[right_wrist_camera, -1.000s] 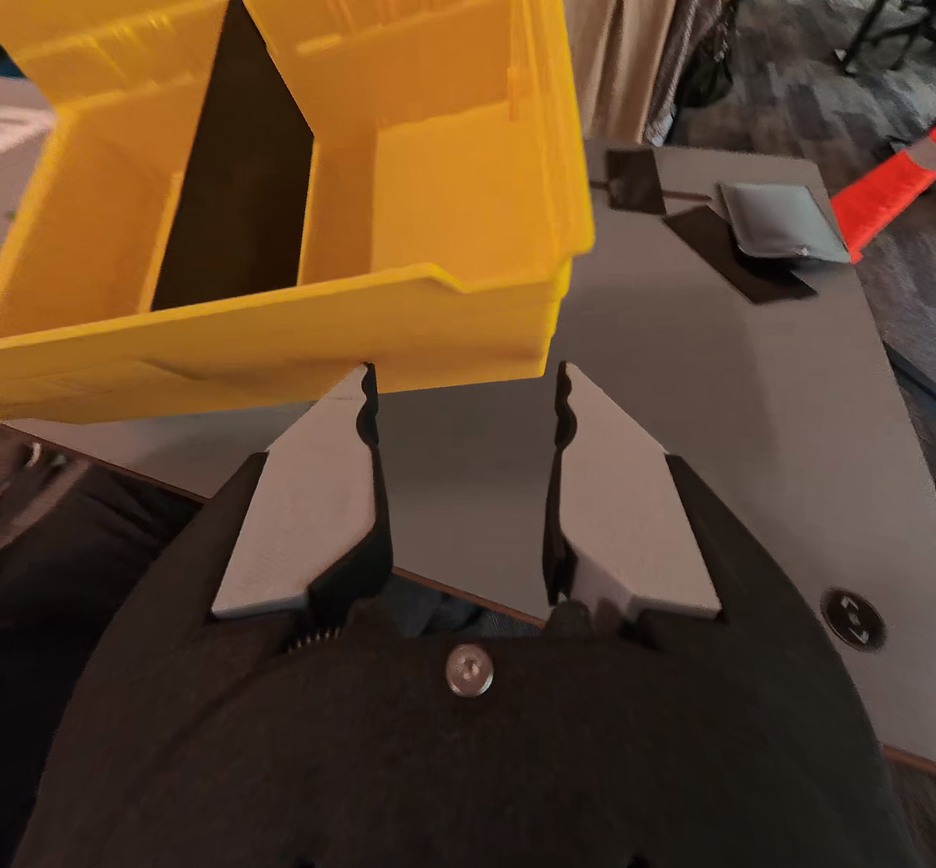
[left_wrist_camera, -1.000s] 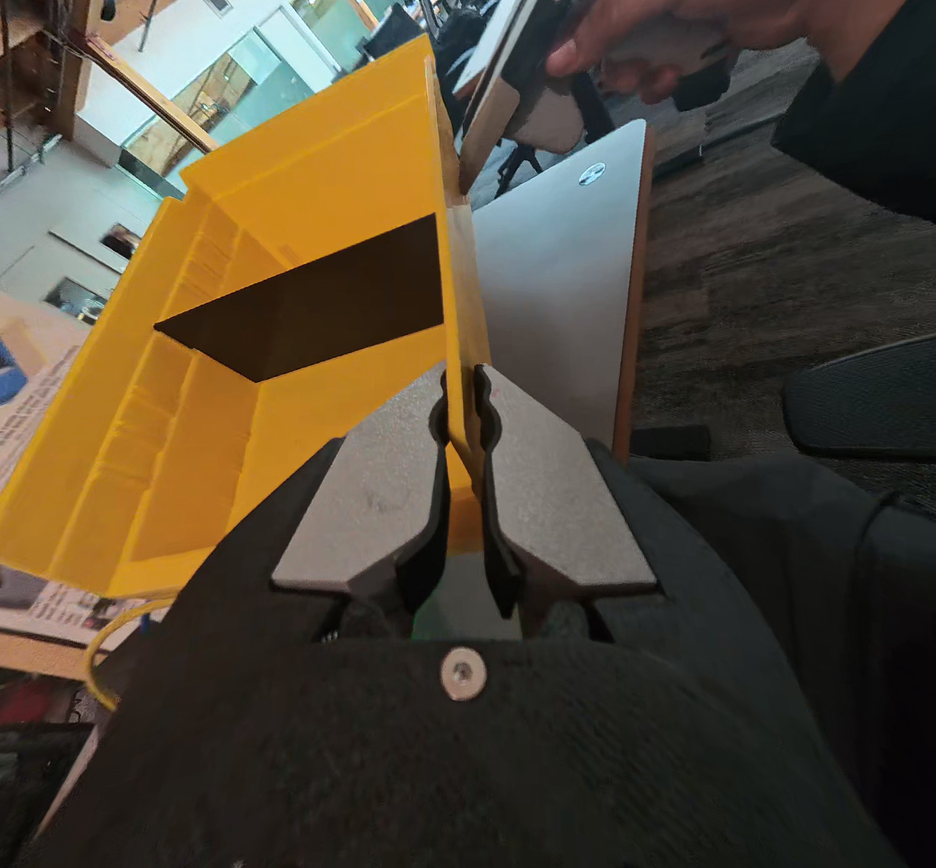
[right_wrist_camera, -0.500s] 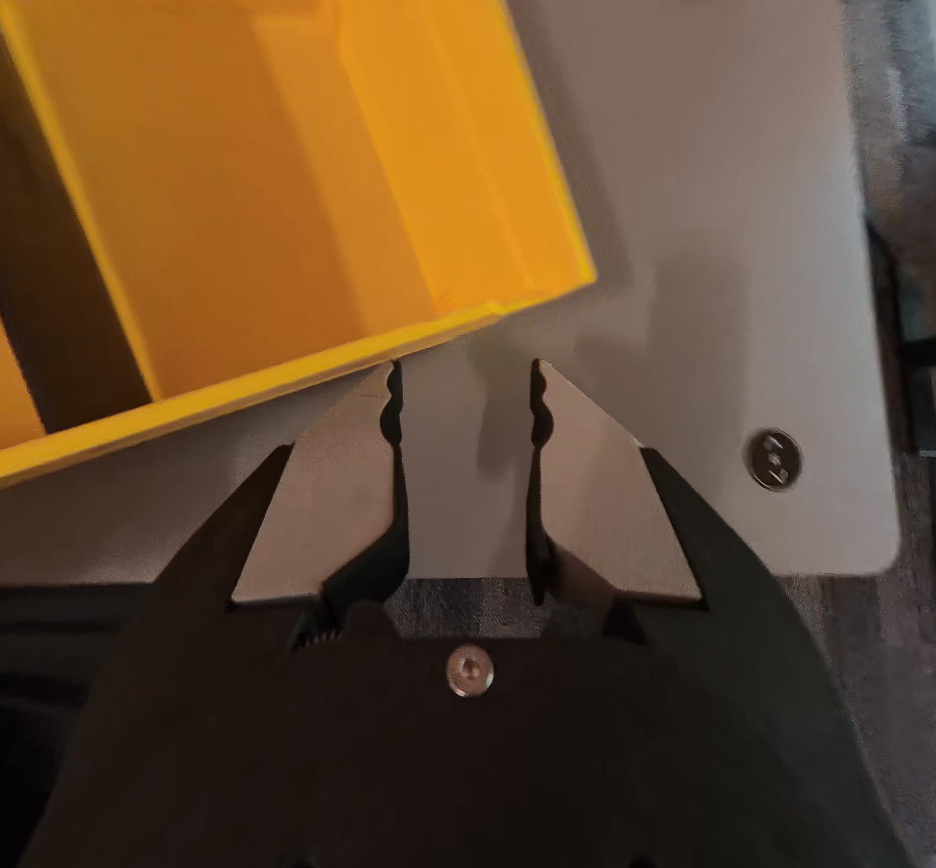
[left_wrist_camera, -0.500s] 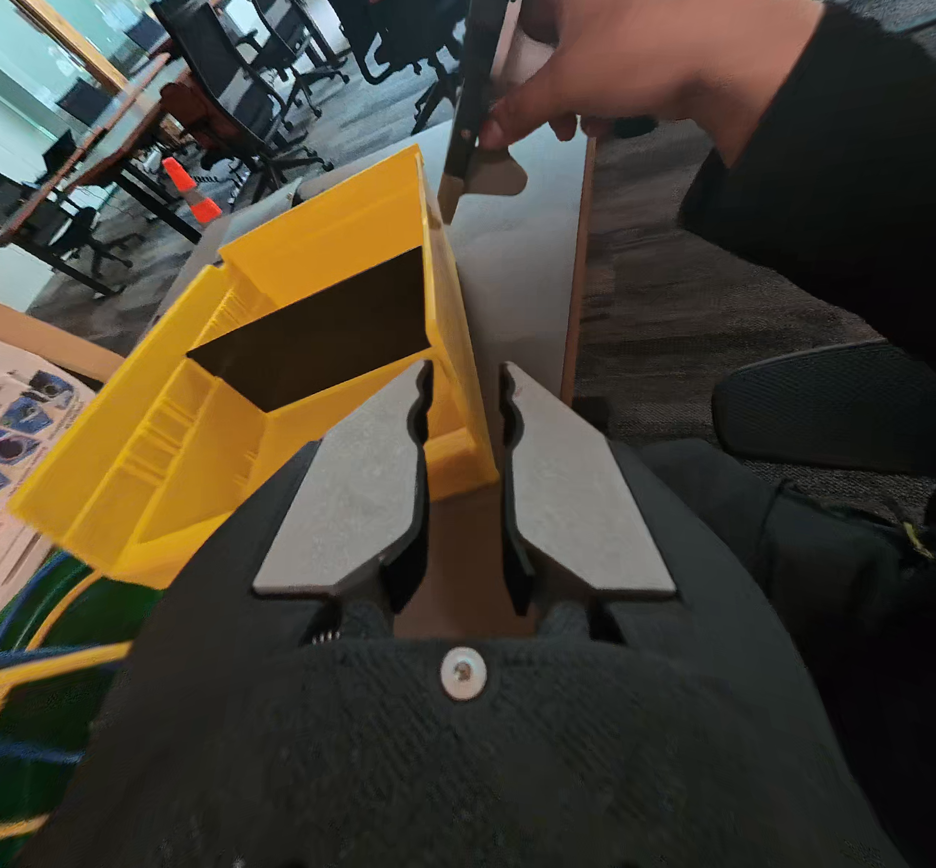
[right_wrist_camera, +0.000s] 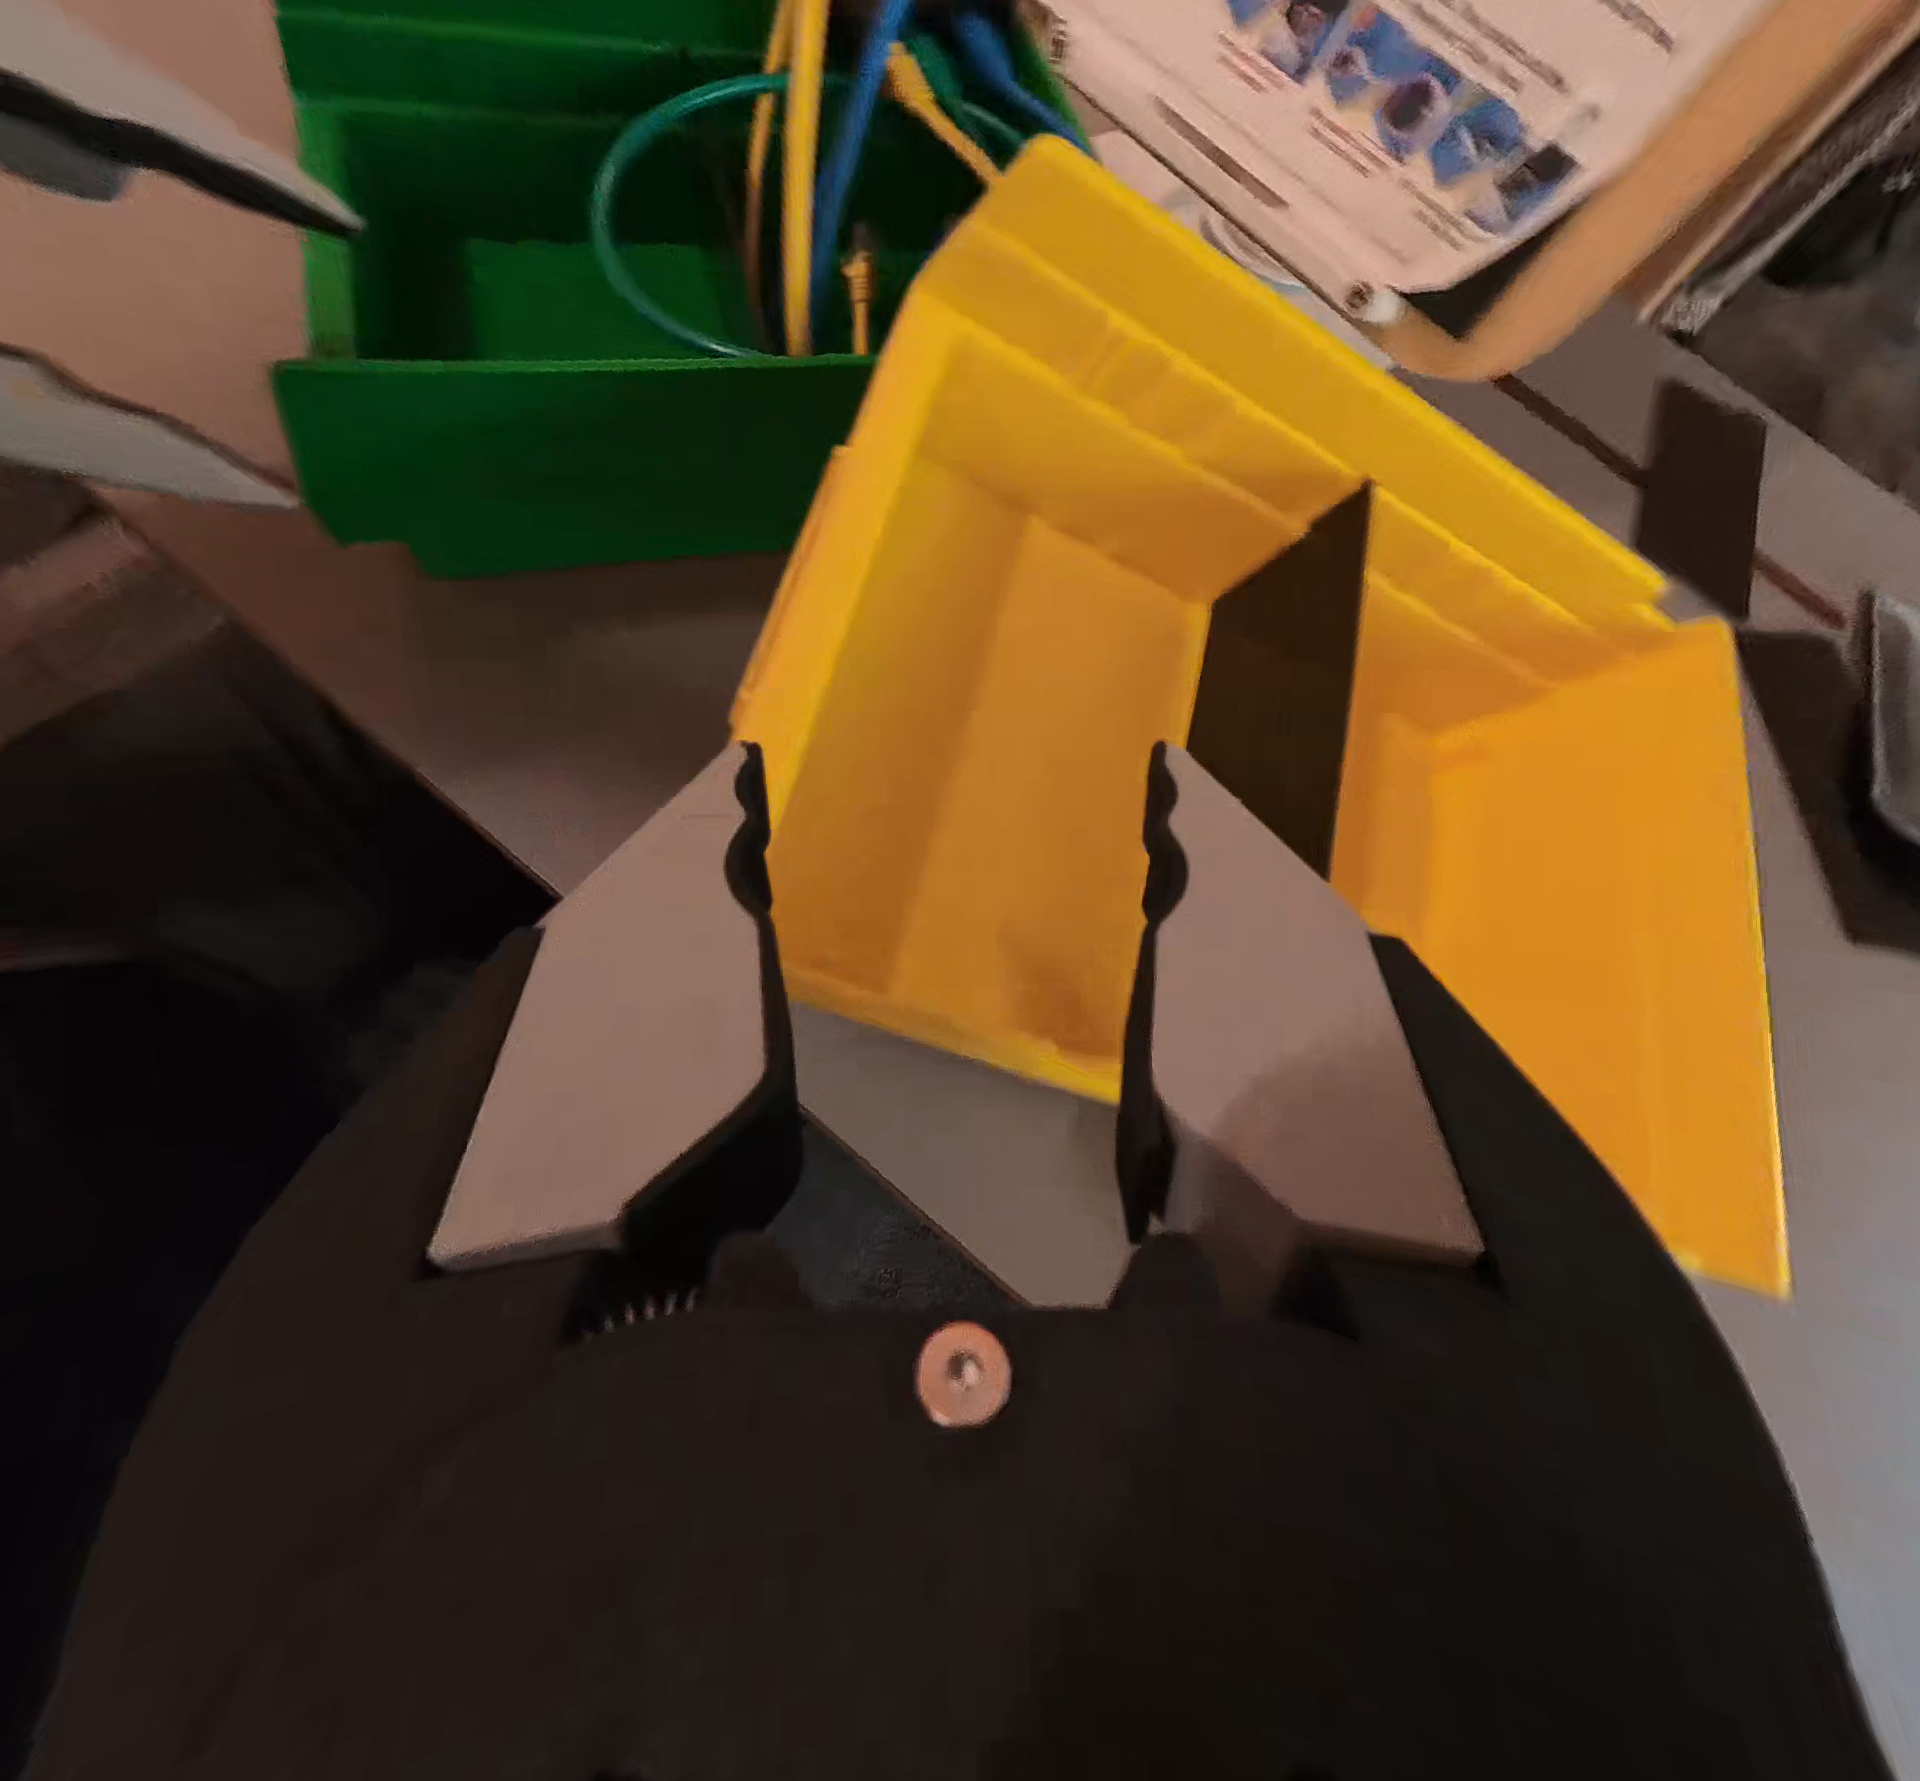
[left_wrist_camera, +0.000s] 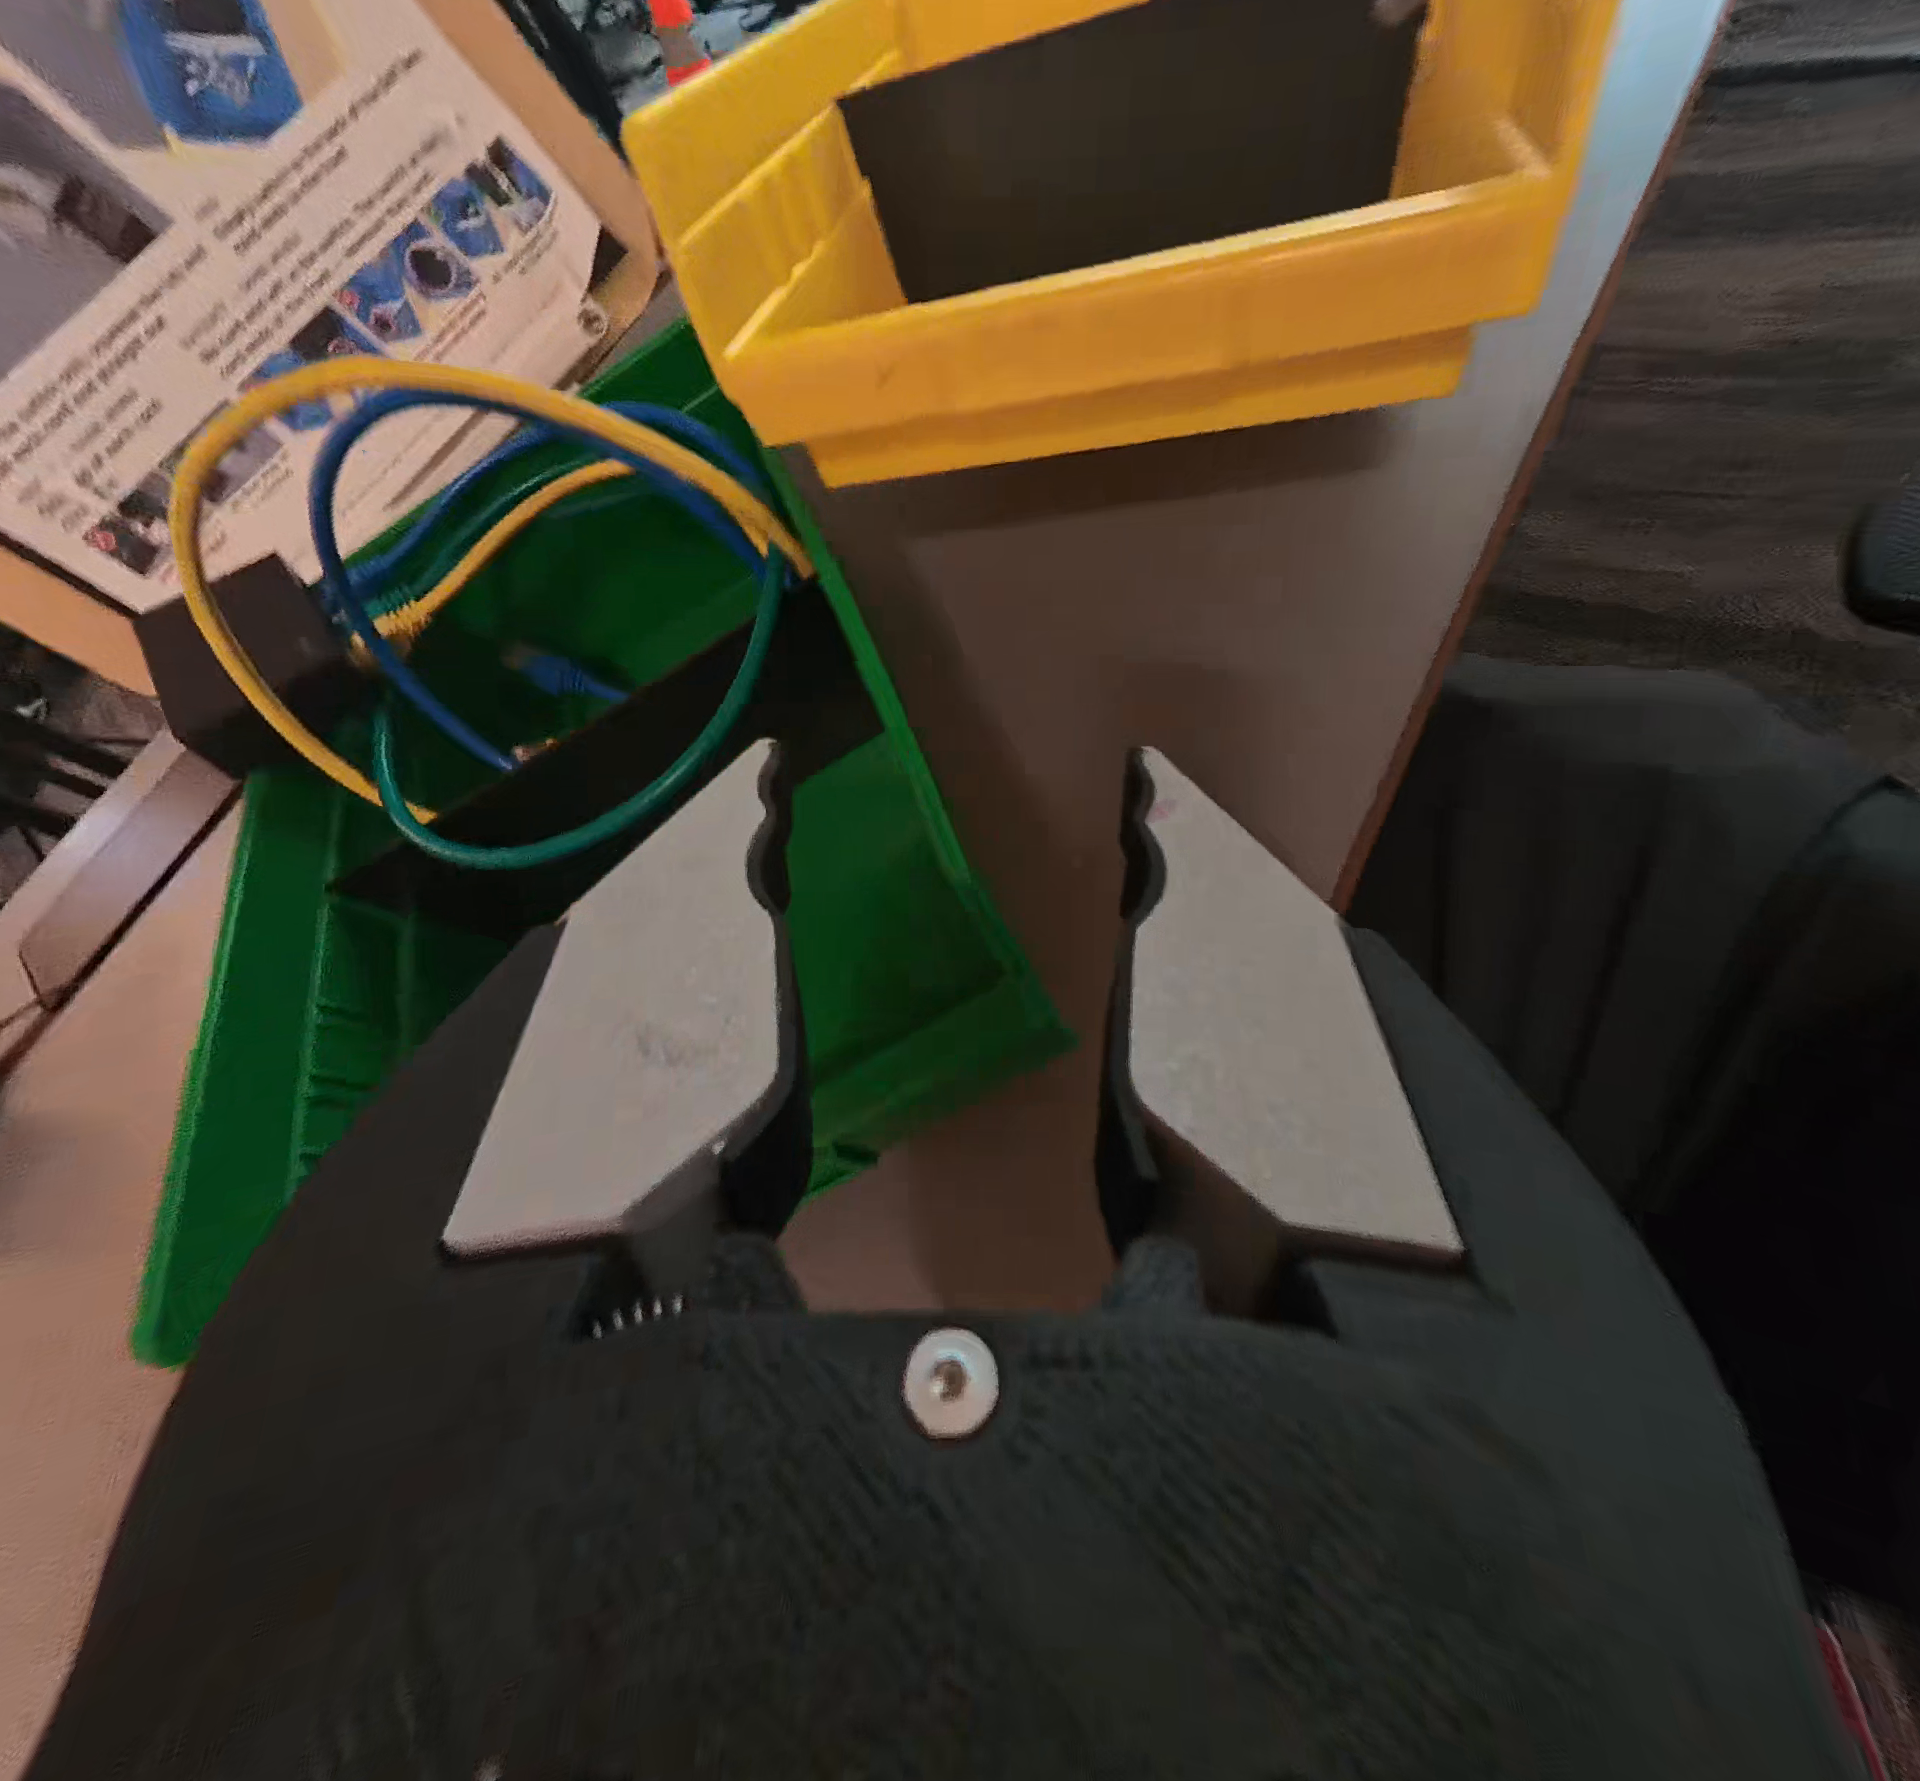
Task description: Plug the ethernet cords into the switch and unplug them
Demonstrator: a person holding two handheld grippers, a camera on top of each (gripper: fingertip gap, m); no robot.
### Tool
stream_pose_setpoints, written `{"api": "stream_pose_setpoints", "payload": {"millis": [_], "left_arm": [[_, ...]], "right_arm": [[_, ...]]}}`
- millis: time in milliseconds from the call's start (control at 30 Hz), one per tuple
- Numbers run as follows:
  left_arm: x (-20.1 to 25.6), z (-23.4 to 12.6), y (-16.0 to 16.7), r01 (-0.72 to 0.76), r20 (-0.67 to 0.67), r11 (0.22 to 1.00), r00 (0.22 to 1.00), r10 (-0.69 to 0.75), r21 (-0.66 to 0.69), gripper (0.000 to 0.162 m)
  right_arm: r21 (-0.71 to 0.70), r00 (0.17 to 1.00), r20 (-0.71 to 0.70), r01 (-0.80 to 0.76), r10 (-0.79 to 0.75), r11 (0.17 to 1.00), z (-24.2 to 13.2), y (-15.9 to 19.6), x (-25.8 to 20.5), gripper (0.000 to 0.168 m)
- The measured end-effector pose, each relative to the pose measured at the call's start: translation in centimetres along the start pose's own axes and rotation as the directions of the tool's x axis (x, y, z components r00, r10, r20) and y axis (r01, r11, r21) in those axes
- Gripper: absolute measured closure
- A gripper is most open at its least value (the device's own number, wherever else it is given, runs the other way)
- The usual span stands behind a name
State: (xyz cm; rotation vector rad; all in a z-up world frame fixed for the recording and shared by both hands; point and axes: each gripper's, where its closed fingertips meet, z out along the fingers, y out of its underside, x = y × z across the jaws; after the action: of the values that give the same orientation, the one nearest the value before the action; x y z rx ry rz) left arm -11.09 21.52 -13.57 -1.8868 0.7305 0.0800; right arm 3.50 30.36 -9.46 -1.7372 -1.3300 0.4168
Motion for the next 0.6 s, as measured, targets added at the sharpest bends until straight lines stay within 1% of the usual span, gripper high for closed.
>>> {"api": "stream_pose_setpoints", "payload": {"millis": [33, 67, 133, 200, 267, 300, 333, 400, 467, 600], "left_arm": [[-0.4, 0.8, 0.7, 0.021, 0.013, 1.000, 1.000, -0.021, 0.002, 0.102], [-0.5, 1.8, 1.5, 0.031, 0.008, 0.999, 1.000, -0.030, -0.017, 0.103], [-0.9, 3.5, 2.9, 0.035, 0.020, 0.998, 0.999, -0.034, -0.051, 0.107], [-0.5, 5.1, 3.5, 0.043, 0.008, 0.998, 0.999, -0.042, -0.052, 0.111], [0.0, 6.3, 4.5, 0.032, -0.001, 0.995, 0.999, -0.032, -0.094, 0.114], [-0.2, 6.6, 4.8, 0.025, 0.019, 0.994, 1.000, -0.023, -0.109, 0.128], [-1.3, 6.6, 4.9, 0.010, 0.088, 0.994, 0.996, 0.000, -0.112, 0.143], [-2.4, 6.3, 5.3, 0.034, 0.107, 0.993, 0.994, -0.022, -0.116, 0.153], [-3.4, 5.7, 6.1, 0.065, 0.075, 0.988, 0.996, -0.055, -0.137, 0.154], [-5.8, 4.4, 7.9, 0.115, 0.094, 0.978, 0.991, -0.100, -0.172, 0.155]], "right_arm": [[-0.011, 0.999, -0.022, 0.043, -0.043, 0.999, 0.5, -0.3, -0.5, 0.098], [-0.027, 0.996, -0.039, 0.075, -0.076, 0.997, 1.0, -0.5, -1.0, 0.099], [-0.103, 0.992, -0.029, 0.123, -0.127, 0.987, 2.4, 0.4, -2.1, 0.097], [-0.201, 0.986, -0.011, 0.160, -0.166, 0.966, 3.8, 1.9, -2.9, 0.091], [-0.316, 0.981, 0.001, 0.185, -0.194, 0.931, 4.8, 3.9, -3.1, 0.093], [-0.365, 0.977, 0.006, 0.199, -0.212, 0.910, 5.0, 4.8, -3.1, 0.099], [-0.397, 0.974, 0.018, 0.213, -0.225, 0.893, 5.1, 5.4, -3.2, 0.113], [-0.423, 0.963, 0.010, 0.249, -0.270, 0.871, 5.1, 6.0, -2.8, 0.122], [-0.456, 0.961, -0.005, 0.245, -0.278, 0.855, 4.5, 6.8, -2.1, 0.132], [-0.562, 0.975, -0.058, 0.147, -0.216, 0.814, 1.4, 10.4, 1.0, 0.131]]}}
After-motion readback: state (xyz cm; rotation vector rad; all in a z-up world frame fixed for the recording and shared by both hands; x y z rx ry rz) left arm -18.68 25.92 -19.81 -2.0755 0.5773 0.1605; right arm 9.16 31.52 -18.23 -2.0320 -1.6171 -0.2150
